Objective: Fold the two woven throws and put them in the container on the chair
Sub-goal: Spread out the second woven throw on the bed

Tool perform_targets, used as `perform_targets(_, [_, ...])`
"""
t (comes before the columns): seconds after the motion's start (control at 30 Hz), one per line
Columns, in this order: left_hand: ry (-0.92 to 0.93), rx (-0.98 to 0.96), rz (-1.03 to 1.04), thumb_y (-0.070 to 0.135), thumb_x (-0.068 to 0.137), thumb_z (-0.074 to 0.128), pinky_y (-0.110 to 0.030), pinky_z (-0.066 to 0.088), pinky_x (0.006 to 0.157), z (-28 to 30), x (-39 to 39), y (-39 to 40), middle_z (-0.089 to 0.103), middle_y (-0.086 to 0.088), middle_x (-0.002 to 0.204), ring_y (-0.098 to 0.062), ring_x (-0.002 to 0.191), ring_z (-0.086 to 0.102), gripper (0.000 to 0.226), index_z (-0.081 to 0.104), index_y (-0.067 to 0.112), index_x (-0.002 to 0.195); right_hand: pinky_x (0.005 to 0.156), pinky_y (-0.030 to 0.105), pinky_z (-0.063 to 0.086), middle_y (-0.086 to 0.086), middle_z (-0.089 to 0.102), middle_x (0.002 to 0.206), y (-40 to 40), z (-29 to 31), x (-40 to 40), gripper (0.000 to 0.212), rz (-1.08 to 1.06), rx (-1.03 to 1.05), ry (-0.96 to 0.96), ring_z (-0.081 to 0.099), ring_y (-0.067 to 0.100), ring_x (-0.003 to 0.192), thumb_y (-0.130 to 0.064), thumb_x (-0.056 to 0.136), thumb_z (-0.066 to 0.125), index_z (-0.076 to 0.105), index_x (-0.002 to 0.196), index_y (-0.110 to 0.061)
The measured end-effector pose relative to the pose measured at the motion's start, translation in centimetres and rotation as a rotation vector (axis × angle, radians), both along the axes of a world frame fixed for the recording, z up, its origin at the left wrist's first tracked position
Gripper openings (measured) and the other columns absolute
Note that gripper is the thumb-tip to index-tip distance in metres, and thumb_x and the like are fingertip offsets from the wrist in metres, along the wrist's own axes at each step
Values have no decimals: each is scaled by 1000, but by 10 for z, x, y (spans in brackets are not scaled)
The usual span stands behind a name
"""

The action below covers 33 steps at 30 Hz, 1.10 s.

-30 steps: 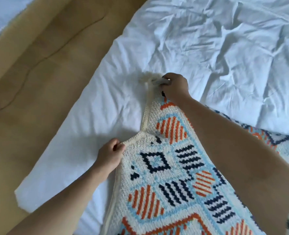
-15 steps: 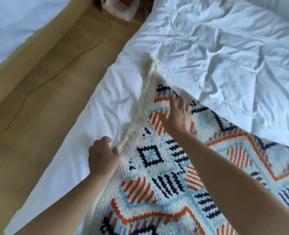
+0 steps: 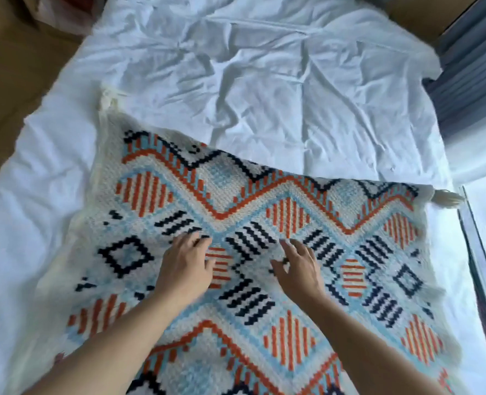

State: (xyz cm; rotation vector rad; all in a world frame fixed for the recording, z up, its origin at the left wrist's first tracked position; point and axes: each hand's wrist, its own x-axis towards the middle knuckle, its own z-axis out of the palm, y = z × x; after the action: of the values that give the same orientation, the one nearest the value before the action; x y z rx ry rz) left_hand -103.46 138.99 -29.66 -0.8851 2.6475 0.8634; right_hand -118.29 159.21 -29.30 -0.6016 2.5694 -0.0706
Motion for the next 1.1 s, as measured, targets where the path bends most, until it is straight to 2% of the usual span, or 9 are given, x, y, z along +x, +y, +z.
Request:
perform_targets(0.3, [12,-71,-143,41,100,53,-40,16,123,1,-217,164,24,-4,165,-25,151,20,58,37,26,154,113,44,40,11,45,156,194,20,-236,67,-404,-154,126,42,31,142,-41,94,64,42,152,-18])
perform_targets(0.5, [-11,-256,-118,47,99,50,-48,15,125,-19,-330,188,11,-7,168,-30,154,12,69,23,26,158,97,52,48,20,59,127,293,-31,-338,74,-702,-34,52,54,41,119,-58,82,69,44,132,-10])
perform_targets(0.63, [-44,-297,-140,47,105,30,-50,15,124,-23,-379,182,28,-4,164,-29,152,20,57,28,22,156,65,38,47,10,66,88,339,-54,-311,14,-429,-21,-21,63,36,87,-35,96,56,54,94,-21])
perform_targets(0.7, [-30,-250,-136,40,108,29,-48,32,115,-22,-396,175,54,-8,146,-32,136,45,46,52,17,140,62,34,44,-4,54,72,357,-45,-294,26,-162,207,-179,59,31,78,-36,96,53,43,74,-25])
perform_targets(0.83, [-152,-164,-172,26,98,58,-31,47,73,-14,-413,159,70,-8,106,-24,87,60,12,67,19,92,71,29,52,0,70,97,355,-16,-329,20,69,550,-198,65,22,82,-40,87,61,60,86,-20])
perform_targets(0.87, [-241,-154,-216,26,92,68,-30,47,72,-11,-414,158,69,-5,105,-22,88,60,4,66,22,91,76,31,52,3,69,111,346,-8,-346,29,18,465,-79,67,25,98,-47,86,66,63,104,-25])
perform_targets(0.97, [-498,-153,-386,33,71,88,-32,50,77,-7,-409,163,62,-2,108,-20,94,58,41,61,23,100,99,42,47,3,54,145,300,15,-391,81,-71,-116,57,53,27,131,-54,78,79,43,147,-31])
perform_targets(1.03, [-613,-228,-484,44,62,92,-37,49,87,-7,-401,171,57,-2,120,-22,105,55,73,52,23,120,113,41,35,-5,42,156,267,19,-409,81,-199,-492,-204,39,20,143,-49,83,77,38,153,-33])
perform_targets(1.1, [-656,-314,-560,61,62,85,-41,43,93,-10,-395,173,56,0,129,-23,114,52,88,44,28,131,116,41,33,-4,43,155,247,3,-421,64,-252,-482,-330,40,21,142,-49,94,63,41,152,-32])
